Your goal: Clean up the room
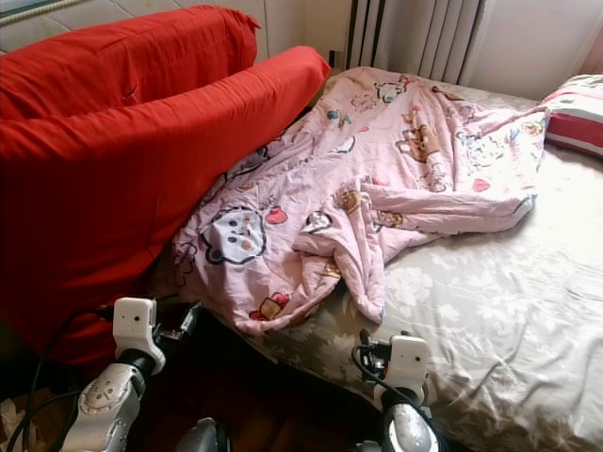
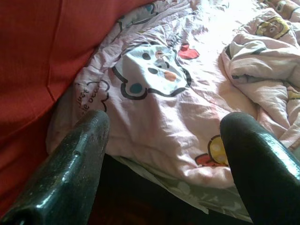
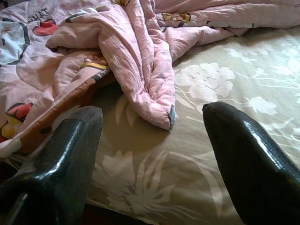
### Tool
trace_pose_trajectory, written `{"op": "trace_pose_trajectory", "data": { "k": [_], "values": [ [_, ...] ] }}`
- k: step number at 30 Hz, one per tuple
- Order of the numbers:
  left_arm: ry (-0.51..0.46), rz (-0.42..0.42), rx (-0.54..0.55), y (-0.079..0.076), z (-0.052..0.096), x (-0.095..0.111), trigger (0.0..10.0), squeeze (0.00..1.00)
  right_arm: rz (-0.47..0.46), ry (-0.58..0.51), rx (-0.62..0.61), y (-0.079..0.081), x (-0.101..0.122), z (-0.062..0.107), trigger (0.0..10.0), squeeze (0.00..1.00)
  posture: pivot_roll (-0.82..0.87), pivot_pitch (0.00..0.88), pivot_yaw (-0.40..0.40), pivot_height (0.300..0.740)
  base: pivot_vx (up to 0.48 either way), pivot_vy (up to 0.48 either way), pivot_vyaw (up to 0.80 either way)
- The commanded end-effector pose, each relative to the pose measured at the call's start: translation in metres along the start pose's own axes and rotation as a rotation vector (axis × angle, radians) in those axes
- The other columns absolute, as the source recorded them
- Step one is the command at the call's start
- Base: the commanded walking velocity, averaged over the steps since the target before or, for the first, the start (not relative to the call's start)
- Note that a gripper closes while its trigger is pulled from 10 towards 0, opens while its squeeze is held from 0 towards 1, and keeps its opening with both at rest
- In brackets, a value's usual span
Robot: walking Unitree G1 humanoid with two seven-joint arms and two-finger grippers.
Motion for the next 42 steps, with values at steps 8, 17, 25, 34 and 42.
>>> {"op": "trace_pose_trajectory", "data": {
  "k": [8, 17, 25, 34, 42],
  "values": [
    [0.021, 0.002, 0.011, 0.0038, 0.0017, -0.0036, 10.0, 0.00, -0.004, 0.011, 0.001, 0.0019, -0.0036, 0.0021, 10.0, 0.00, -0.02, 0.182, 0.021, 0.628, 0.235, 0.000, 0.00],
    [0.023, 0.001, 0.011, 0.0037, 0.0016, -0.0039, 10.0, 0.00, -0.004, 0.015, 0.004, 0.0029, -0.0043, 0.0023, 10.0, 0.00, -0.02, 0.184, 0.021, 0.628, 0.274, 0.000, 0.00],
    [0.023, 0.002, 0.010, 0.0029, 0.0015, -0.0040, 10.0, 0.00, -0.003, 0.020, 0.007, 0.0032, -0.0055, 0.0027, 10.0, 0.00, -0.02, 0.187, 0.021, 0.628, 0.069, 0.000, 0.00],
    [0.026, 0.002, 0.010, 0.0029, 0.0020, -0.0046, 10.0, 0.00, -0.004, 0.025, 0.010, 0.0049, -0.0065, 0.0032, 10.0, 0.00, -0.02, 0.189, 0.021, 0.628, 0.244, 0.000, 0.00],
    [0.026, 0.002, 0.009, 0.0027, 0.0022, -0.0048, 10.0, 0.00, -0.002, 0.031, 0.011, 0.0055, -0.0074, 0.0034, 10.0, 0.00, -0.02, 0.193, 0.023, 0.628, 0.105, 0.000, 0.00]
  ]
}}
Point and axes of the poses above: a point about 5 cm out from each wrist's last joint towards the gripper, its own z axis pointing back from the gripper into the wrist, its own x axis along the axis of the wrist's last joint, y = z × x, the point moved 5 cm from there along -z, pointing out of the wrist towards the gripper, and after that the axes turned 14 degrees about z, right-handed, at the moved point
